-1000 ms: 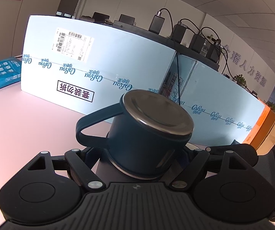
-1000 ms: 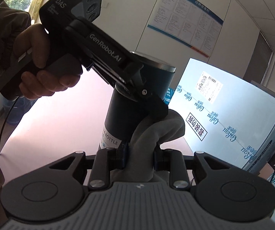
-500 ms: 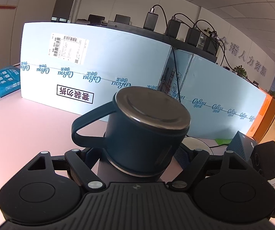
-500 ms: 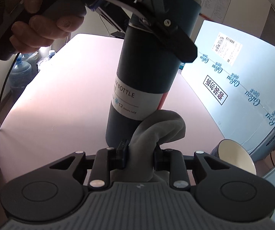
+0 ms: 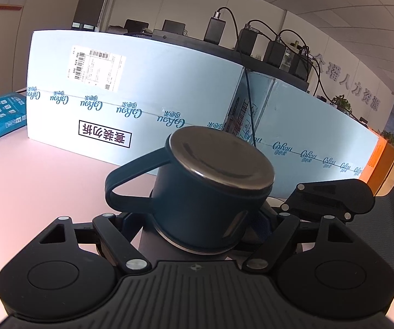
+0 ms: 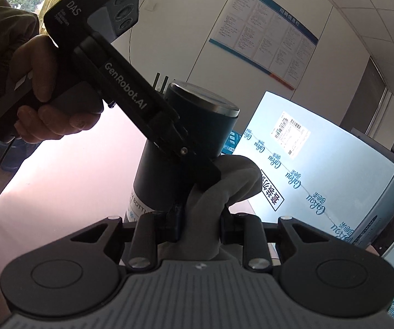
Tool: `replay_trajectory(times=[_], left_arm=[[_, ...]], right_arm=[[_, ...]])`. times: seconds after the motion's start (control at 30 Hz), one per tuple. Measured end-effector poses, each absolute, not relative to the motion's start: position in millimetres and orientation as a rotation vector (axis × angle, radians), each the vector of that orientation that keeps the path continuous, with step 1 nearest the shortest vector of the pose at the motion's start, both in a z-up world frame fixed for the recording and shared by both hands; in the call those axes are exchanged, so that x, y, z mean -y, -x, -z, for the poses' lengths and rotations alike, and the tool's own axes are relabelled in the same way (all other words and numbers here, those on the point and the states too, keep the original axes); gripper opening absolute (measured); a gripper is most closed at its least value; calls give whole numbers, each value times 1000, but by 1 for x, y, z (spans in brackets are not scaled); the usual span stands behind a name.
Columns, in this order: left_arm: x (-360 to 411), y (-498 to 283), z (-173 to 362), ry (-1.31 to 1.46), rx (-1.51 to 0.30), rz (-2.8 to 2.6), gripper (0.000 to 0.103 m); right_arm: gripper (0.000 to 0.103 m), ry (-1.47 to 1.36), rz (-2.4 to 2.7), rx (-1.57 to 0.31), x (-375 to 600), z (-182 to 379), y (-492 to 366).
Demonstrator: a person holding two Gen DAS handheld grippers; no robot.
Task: Clean container
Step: 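Wipe the cloth up toward the lid with the right gripper while the left gripper holds the bottle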
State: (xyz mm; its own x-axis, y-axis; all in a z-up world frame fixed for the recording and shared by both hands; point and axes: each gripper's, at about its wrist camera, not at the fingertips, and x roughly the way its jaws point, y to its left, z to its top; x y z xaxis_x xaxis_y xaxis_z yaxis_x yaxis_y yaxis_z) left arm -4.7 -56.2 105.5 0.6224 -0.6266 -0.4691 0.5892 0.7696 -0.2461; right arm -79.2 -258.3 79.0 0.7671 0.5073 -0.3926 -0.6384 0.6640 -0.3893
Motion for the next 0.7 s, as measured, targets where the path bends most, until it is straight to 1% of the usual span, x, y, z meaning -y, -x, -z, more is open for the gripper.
replay_trajectory(times=[0.4, 0.53, 0.7], left_arm=[[55, 5, -105, 67, -564, 705, 77], [55, 6, -105, 60, -562, 710, 77], [54, 6, -105, 65, -560, 719, 77]], right_arm=[[28, 512, -686, -467, 253, -35, 67], [28, 496, -688, -483, 255, -35, 64], [28, 477, -683, -431, 262, -53, 68]])
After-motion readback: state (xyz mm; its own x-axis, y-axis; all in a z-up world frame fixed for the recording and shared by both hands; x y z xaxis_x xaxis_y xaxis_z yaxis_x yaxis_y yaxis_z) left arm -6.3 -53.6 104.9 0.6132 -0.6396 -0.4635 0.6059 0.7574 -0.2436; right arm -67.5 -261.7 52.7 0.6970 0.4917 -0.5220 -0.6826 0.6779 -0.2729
